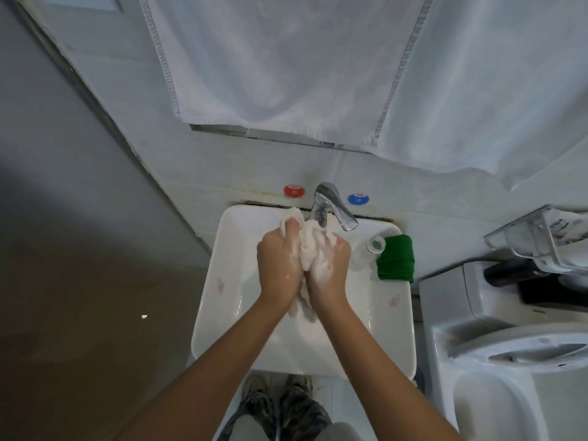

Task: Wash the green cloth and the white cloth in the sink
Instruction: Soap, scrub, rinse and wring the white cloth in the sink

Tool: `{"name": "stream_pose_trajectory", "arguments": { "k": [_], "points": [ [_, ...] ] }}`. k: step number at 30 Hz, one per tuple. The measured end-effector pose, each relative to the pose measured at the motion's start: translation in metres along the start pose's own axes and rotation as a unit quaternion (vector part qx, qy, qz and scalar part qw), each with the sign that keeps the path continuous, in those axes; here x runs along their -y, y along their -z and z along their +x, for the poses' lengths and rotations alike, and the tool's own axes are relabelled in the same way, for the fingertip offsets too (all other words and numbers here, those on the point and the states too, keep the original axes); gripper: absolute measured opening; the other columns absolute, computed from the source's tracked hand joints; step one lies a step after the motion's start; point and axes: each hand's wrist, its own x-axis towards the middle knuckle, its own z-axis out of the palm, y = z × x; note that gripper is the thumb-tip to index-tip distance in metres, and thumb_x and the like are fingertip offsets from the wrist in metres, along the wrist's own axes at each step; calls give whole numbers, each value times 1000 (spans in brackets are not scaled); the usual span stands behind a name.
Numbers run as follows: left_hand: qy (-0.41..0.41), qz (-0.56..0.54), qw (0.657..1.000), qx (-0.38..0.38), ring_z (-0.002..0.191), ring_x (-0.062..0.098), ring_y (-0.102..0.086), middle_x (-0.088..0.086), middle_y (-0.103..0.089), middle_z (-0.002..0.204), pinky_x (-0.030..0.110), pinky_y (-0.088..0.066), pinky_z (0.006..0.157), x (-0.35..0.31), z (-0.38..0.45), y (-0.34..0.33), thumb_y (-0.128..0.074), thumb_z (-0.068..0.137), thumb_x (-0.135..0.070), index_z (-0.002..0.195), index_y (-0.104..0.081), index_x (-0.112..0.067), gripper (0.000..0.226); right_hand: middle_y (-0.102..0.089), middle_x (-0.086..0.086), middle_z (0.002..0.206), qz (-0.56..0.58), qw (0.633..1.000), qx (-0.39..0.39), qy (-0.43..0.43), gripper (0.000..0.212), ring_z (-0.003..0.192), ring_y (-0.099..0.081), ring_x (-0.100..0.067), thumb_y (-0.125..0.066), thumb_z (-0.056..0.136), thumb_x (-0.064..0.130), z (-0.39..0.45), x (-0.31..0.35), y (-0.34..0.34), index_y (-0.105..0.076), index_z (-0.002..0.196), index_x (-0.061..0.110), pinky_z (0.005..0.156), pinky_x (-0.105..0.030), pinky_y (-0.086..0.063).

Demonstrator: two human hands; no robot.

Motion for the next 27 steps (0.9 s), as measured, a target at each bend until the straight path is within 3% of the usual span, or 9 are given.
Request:
{"name": "stream_pose_trajectory", "arguments": {
  "k": [3,7,10,13,16,19,21,23,27],
  "points": [
    [-12,-2,1000,6,57,15,-59,2,-58,57,25,-44,55,-2,-13,-5,-41,99,-31,61,-55,-13,44,-45,-13,66,-27,1000,4,-7,20,60,-42,-15,-54,88,11,19,5,1,-49,69,11,55,-26,-39],
    [22,-13,1000,-8,51,20,-48,4,-48,51,32,-40,56,-1,16,-1,-42,98,-31,51,-44,-13,51,-47,0,56,-20,999,4,-30,33,51,-45,-6,-48,92,-4,-10,-7,3,-49,64,13,48,-21,-38],
    [20,-16,1000,-9,52,13,-50,1,-50,53,27,-40,57,0,-3,-6,-41,99,-32,57,-48,-12,47,-40,2,55,-15,1000,-14,-4,37,43,-37,1,-51,91,-6,7,0,2,-43,61,14,46,-16,-34],
    [6,-25,1000,-4,62,10,-60,1,-60,64,19,-46,60,2,-17,-11,-39,99,-35,74,-60,-10,42,-44,4,58,-10,999,-24,32,26,46,-45,4,-56,92,-1,21,6,0,-50,69,10,48,-10,-36],
    [-29,-20,999,10,60,8,-58,-4,-59,62,11,-41,54,3,-1,-5,-39,99,-36,71,-56,-16,38,-50,5,62,-27,998,-17,44,24,51,-49,4,-51,96,3,-1,-1,8,-53,73,9,52,-10,-39],
    [-75,-4,996,49,79,-2,-60,-22,-58,89,4,-41,67,3,0,2,-37,100,-33,110,-55,-25,22,-53,8,66,-46,997,2,62,27,57,-53,7,-53,95,0,-7,-5,15,-52,72,16,56,-10,-42],
    [-113,8,992,63,83,-20,-52,-31,-47,105,-4,-36,72,0,-4,7,-35,101,-27,142,-33,-30,41,-52,10,63,-19,998,-17,56,29,55,-50,5,-56,93,1,0,3,19,-50,70,18,56,-12,-41],
    [-145,5,986,82,85,-23,-51,-29,-46,111,-3,-38,76,-1,-1,10,-34,101,-22,144,-23,-34,47,-56,12,63,9,998,-28,61,27,58,-50,5,-60,91,6,4,10,24,-50,70,20,59,-15,-44],
    [-158,-19,979,124,106,-5,-54,-17,-54,122,16,-44,99,5,-2,11,-40,99,-23,134,-46,-26,36,-62,6,79,17,999,-27,39,15,71,-58,2,-65,90,14,6,18,27,-57,79,22,69,-20,-51]
  ]
}}
